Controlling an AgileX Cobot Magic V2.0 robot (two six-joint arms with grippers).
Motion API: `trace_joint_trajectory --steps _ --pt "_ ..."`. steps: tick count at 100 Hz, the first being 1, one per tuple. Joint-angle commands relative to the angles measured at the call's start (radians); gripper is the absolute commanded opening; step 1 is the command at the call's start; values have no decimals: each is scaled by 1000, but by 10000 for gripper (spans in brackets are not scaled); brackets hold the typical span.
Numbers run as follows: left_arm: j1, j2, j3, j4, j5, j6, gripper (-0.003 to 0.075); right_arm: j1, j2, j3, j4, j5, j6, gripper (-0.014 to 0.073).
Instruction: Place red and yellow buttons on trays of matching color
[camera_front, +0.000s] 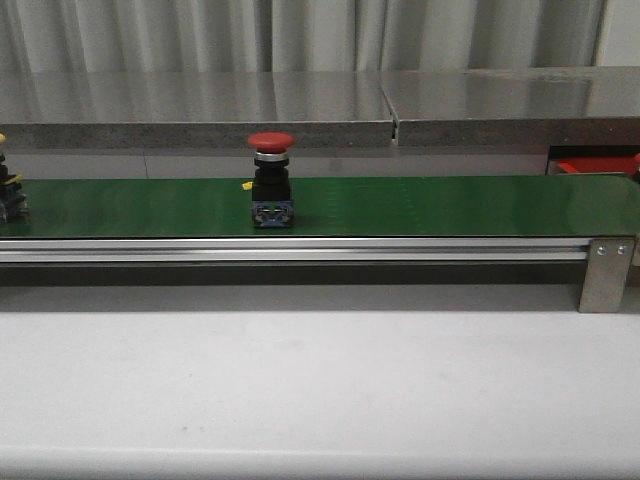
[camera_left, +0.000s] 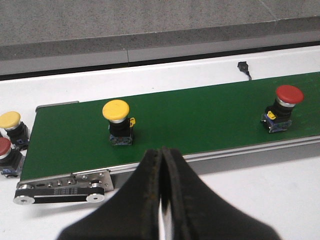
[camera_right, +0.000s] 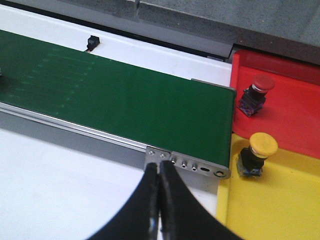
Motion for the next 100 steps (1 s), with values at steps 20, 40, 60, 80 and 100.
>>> trace_joint_trajectory --steps 20,40,60,80,100 --pt "-9 -119 71 -25 -91 -3 -20 1 160 -220 46 52 -7 -67" --pt "-9 -119 71 -25 -92 -3 -20 63 348 -387 47 107 -7 -67" --pt "-9 -119 71 -25 -92 -3 -20 166 521 -530 44 121 -7 -63" --pt "-9 -119 71 -25 -92 -3 -20 258 669 -636 40 141 -7 189" --pt "-9 -119 71 -25 -92 -3 -20 327 779 -697 40 170 -7 635"
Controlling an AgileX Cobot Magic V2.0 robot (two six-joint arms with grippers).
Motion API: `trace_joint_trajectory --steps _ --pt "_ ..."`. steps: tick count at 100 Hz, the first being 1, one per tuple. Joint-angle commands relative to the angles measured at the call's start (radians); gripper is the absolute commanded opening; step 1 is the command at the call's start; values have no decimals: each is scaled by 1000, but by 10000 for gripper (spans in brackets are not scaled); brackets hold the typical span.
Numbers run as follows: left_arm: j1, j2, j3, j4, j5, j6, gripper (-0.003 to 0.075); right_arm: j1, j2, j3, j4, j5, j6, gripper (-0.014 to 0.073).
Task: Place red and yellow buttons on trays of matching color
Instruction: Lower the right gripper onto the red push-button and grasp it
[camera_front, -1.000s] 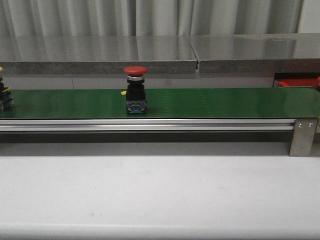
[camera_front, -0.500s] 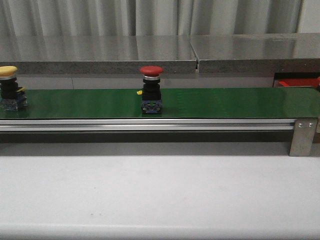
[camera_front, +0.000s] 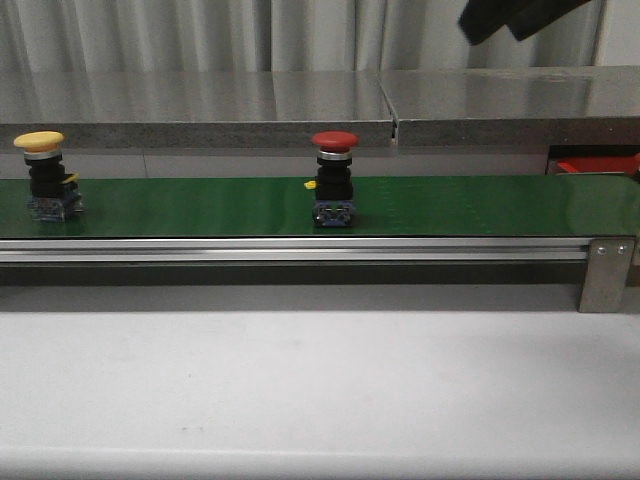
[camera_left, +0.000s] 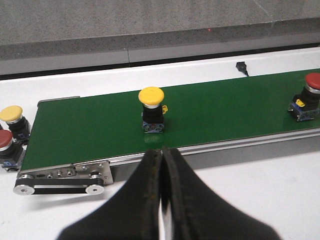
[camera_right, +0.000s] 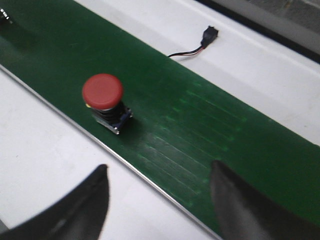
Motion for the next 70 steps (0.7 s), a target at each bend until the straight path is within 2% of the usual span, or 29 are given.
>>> trace_joint_trajectory --steps 1,5,44,70 --pt "-9 4 -27 -22 -75 -3 -20 22 13 -58 18 -19 -7 643" --pt "-9 4 -27 -22 -75 -3 -20 30 33 -73 18 -9 -7 666" --pt "-9 4 -27 -22 -75 -3 -20 34 226 -254 32 170 -6 663" --pt "-9 4 -27 -22 -75 -3 -20 34 331 -284 31 144 -6 645"
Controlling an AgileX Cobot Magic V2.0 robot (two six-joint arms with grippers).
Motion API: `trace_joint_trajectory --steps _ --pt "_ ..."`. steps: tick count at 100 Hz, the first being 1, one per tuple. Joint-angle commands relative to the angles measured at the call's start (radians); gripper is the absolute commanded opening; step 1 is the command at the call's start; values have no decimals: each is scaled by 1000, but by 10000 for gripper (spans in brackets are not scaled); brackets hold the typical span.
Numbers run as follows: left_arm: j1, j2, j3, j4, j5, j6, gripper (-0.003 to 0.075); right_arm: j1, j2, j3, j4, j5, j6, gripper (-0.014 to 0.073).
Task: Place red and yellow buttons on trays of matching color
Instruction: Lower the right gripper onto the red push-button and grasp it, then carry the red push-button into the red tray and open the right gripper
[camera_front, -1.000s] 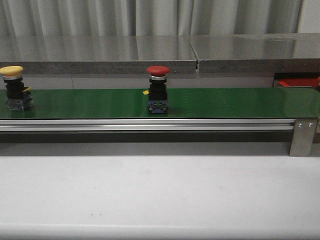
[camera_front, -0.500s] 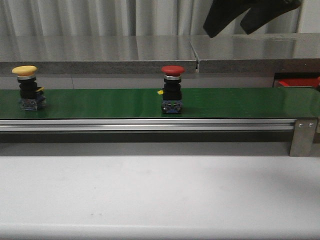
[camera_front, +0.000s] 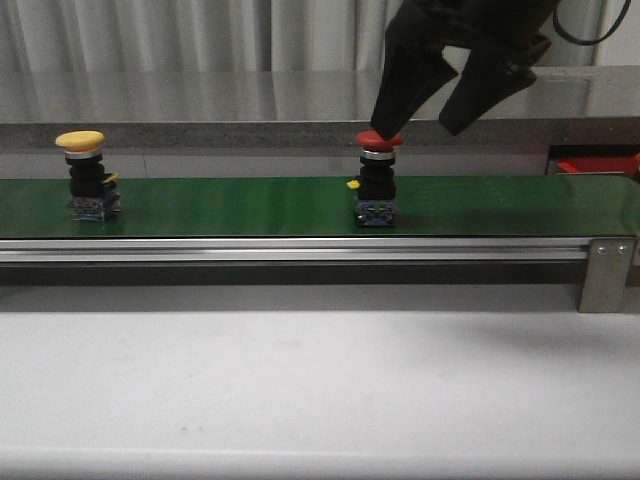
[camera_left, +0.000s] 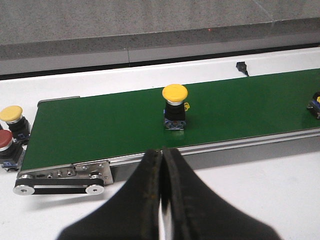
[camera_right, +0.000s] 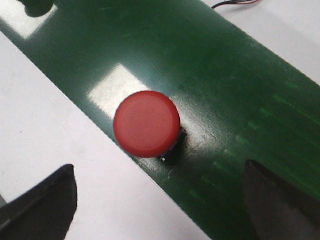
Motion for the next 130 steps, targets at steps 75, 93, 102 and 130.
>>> trace_joint_trajectory --steps 75,93,102,130 --pt "-9 4 -27 -22 -75 -3 -20 -2 -17 -33 -7 -210 91 46" --pt "-9 6 -27 -22 -75 -3 -20 -56 -89 -33 -224 -206 371 46" --pt "-9 6 -27 -22 -75 -3 -20 -96 -125 -33 -344 -184 465 46" --pt "-9 6 -27 -22 -75 -3 -20 -269 -215 -33 -481 -147 521 46"
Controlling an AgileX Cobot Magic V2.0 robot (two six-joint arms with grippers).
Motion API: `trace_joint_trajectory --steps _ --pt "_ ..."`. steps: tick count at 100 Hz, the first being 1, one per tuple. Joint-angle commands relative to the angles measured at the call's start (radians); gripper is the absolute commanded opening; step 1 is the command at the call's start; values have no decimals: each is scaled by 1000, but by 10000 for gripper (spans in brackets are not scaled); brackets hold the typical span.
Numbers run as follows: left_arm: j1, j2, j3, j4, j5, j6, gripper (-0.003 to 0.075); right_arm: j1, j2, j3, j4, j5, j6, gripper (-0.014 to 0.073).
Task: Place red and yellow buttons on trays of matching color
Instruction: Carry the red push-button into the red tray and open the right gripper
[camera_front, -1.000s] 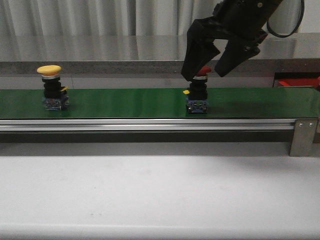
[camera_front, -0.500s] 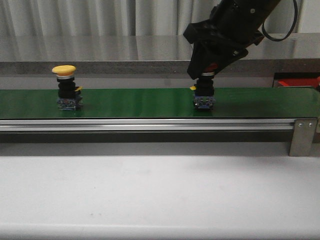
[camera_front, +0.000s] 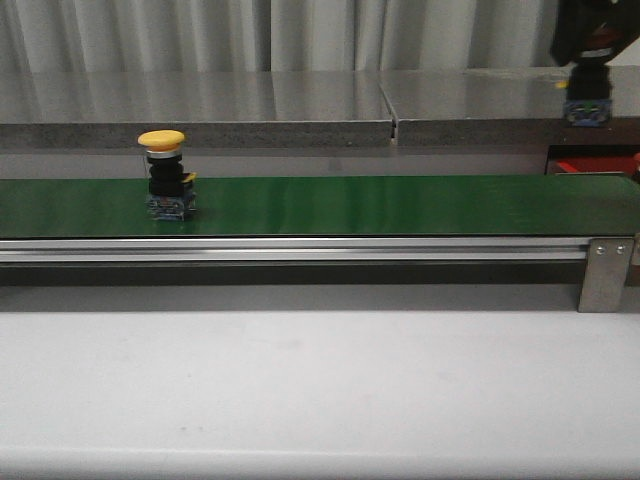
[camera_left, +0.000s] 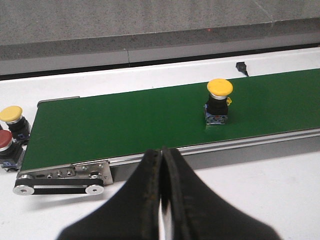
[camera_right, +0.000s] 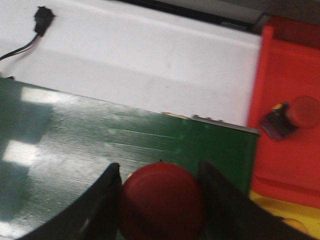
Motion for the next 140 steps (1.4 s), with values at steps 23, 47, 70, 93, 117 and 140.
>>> trace_joint_trajectory --steps 23,47,70,93,117,140 --pt "-9 6 -27 -22 -75 -3 -20 -228 -73 -33 -24 -27 10 46" --pt "-9 6 -27 -22 -75 -3 -20 -313 -5 -57 34 -39 -38 46" --pt "-9 6 -27 -22 -75 -3 -20 -314 133 -165 50 -52 -49 46" --pt "-9 6 -27 -22 -75 -3 -20 -314 232 -186 86 -109 -49 46" --pt "-9 6 -27 -22 -75 -3 -20 -314 297 -186 119 -149 -49 46" --pt "-9 6 -27 -22 -75 -3 -20 -314 339 -186 170 -223 -49 46"
